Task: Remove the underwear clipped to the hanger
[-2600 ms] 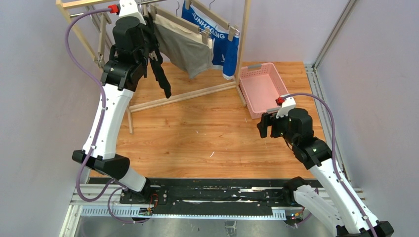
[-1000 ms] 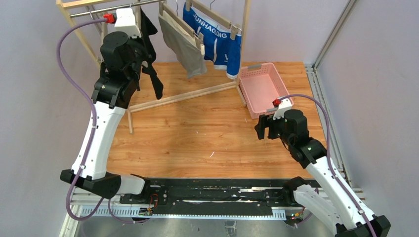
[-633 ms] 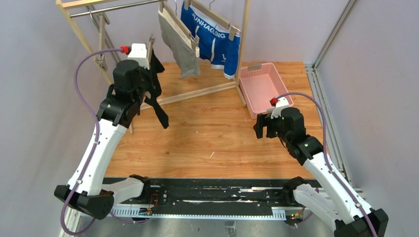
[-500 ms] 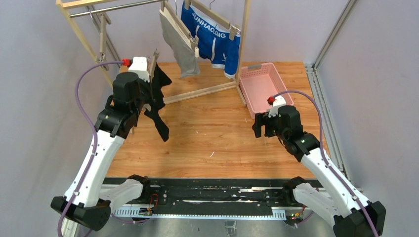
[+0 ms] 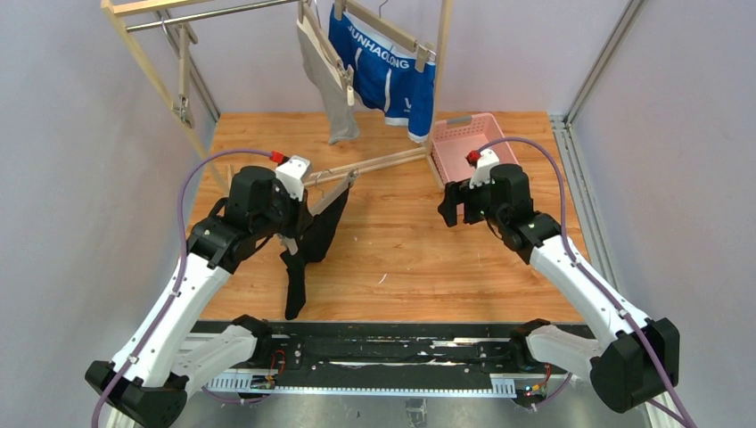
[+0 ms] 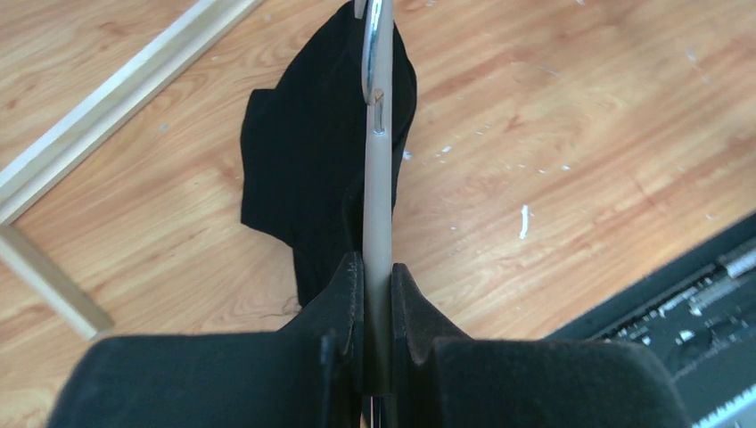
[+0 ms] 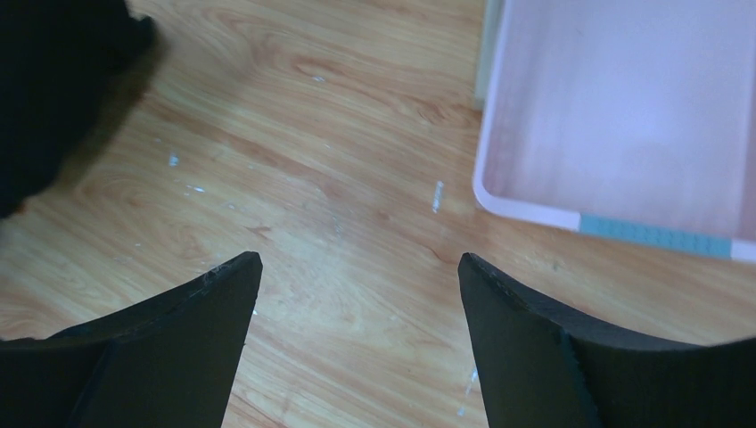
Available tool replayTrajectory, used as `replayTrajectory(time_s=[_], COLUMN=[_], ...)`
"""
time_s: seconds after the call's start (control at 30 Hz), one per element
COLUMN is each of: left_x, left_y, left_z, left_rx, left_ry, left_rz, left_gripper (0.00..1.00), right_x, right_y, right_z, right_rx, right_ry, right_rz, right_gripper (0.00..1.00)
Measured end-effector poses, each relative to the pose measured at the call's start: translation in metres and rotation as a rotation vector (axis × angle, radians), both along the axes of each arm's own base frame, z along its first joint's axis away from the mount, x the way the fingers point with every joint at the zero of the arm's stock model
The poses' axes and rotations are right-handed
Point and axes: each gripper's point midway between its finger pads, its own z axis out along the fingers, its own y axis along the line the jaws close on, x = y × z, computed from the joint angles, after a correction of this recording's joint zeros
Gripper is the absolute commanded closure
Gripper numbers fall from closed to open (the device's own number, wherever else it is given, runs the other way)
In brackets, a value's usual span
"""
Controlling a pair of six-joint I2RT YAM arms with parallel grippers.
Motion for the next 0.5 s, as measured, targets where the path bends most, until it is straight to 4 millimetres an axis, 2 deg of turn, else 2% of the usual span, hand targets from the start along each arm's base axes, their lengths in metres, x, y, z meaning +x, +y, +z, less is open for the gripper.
replayTrajectory(time_s=[0.23,0.37,0.5], left_x=[-0.027,-0.042,-0.051], left_y=[-0.028,-0.047,-0.065], left_z=[-0.005,-0.012,-0.001], left_rx=[-0.064,-0.122,-0.201], left_ry=[0.018,0.036,-0.002], left_rz=[-0.238,-0.375,-0.490], left_gripper=[1.00,1.00,1.00], right_x=[-0.002,-0.010,-0.019], right_y=[0.041,0.053,0.063], right_z=[0.047,0.066,0.088], right_rx=[0.119,0.202,0.278], right_ry=[-0.081,-0.124,-0.182], right_rz=[0.278,0.415,0.536], right_gripper=[0.19,0.18,0.18])
